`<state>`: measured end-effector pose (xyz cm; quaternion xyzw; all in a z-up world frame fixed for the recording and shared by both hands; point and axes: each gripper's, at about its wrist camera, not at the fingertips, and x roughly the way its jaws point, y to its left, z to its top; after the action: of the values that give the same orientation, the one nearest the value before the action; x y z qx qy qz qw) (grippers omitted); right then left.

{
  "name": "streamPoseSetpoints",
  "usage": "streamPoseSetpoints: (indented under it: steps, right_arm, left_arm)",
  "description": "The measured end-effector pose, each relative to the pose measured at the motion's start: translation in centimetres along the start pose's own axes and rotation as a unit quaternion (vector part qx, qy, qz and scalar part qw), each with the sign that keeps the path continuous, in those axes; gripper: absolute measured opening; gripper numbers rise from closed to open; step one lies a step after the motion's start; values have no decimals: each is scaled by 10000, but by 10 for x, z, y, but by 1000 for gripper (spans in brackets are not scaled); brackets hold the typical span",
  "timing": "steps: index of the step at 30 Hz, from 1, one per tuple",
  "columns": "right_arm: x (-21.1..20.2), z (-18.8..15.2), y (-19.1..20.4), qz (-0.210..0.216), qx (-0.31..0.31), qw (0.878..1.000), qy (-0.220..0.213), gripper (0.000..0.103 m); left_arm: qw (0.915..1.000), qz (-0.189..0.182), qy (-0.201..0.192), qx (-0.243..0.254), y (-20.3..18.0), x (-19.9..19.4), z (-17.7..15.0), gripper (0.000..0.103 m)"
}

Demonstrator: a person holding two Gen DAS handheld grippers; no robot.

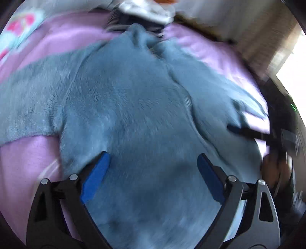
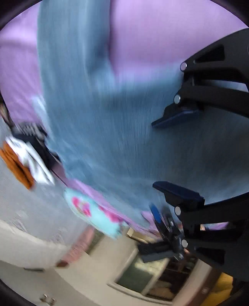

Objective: Fold small clothes

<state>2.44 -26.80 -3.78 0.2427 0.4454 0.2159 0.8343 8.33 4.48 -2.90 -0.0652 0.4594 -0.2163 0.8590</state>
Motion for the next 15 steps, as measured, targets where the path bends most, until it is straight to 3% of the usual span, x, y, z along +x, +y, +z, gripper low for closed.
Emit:
streamPoseSetpoints:
  steps: [2, 5, 7, 9, 12, 15]
  right_arm:
    - [-35, -6, -31, -401, 296, 9986, -172, 73]
    - [-74, -16, -27, -342, 385, 9975, -474, 73]
    - [-73, -15, 12, 31, 31, 9984, -572, 74]
    - [-68, -24, 51, 689, -439, 9960, -357, 79]
    - [-33, -47, 99, 1381, -935, 9855, 325, 83]
    - [13, -70, 99, 1404, -1012, 9785, 1126, 83]
  left_arm:
    - [9990, 446, -84, -25, 14, -27, -15, 94]
    - [9919, 1137, -349, -452, 43, -64, -37, 95]
    - [9901, 822, -631, -949, 58, -99, -50, 95]
    - [9881, 484, -913, -1143, 49, -120, -54, 96]
    - [9897, 26, -1129, -874, 3, -125, -44, 101]
    - [9945, -485, -873, -328, -49, -107, -56, 101]
